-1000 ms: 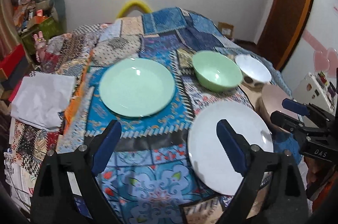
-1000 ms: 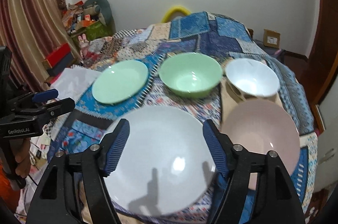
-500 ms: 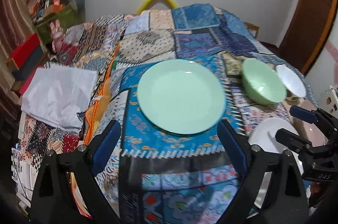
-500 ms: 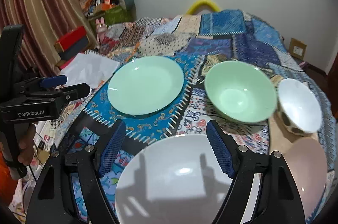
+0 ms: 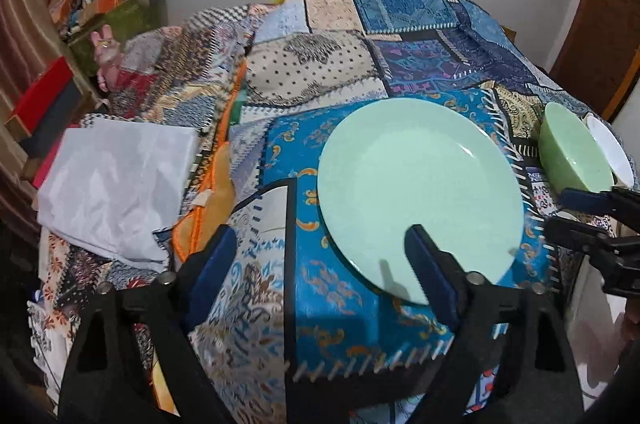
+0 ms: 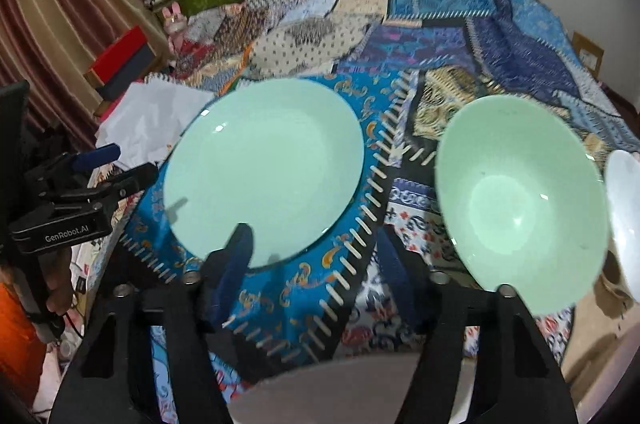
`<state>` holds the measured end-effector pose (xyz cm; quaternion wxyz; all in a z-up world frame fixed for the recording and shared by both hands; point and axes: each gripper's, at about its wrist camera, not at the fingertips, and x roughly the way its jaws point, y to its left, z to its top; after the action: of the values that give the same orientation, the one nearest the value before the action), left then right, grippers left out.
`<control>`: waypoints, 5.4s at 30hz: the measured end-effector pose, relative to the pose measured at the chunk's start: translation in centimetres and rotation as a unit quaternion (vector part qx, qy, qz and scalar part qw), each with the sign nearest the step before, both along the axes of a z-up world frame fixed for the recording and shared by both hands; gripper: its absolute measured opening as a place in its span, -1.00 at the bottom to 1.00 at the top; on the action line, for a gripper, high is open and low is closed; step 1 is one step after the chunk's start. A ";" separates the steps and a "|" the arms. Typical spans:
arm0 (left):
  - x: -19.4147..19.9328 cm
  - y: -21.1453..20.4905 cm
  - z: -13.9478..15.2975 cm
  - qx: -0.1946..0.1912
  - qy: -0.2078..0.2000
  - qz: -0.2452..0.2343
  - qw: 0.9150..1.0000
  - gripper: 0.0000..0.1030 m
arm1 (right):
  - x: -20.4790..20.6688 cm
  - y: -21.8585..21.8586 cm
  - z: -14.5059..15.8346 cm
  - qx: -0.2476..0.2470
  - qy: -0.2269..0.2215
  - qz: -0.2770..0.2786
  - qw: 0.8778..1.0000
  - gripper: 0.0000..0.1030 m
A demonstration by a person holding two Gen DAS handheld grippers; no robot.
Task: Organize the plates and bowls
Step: 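Move the left tool to the pale green plate and grasp its rim, then lift the pale green plate with the left tool, then carry the pale green plate with the left tool and lower it onto the white plate, then open the left tool and withdraw it from the pale green plate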
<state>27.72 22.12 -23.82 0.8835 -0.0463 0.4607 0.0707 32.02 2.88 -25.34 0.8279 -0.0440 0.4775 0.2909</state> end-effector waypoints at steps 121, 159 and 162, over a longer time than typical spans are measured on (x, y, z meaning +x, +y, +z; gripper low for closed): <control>-11.7 -19.6 4.6 -0.065 -0.003 -0.132 0.989 -0.36 | -13.4 -16.4 2.4 0.045 -0.027 -0.075 0.996 -0.42; -10.0 -20.9 0.6 -0.025 0.038 -0.135 0.990 -0.36 | -13.0 -16.9 -0.4 0.033 0.004 -0.074 0.997 -0.41; -9.8 -20.9 0.5 -0.025 0.041 -0.135 0.990 -0.35 | -13.0 -16.9 -0.3 0.035 0.004 -0.073 0.997 -0.41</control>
<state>17.89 1.22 -23.34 0.8640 -0.0026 0.5000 -0.0593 19.00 -14.00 -25.62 0.8462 0.0212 0.4721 0.2462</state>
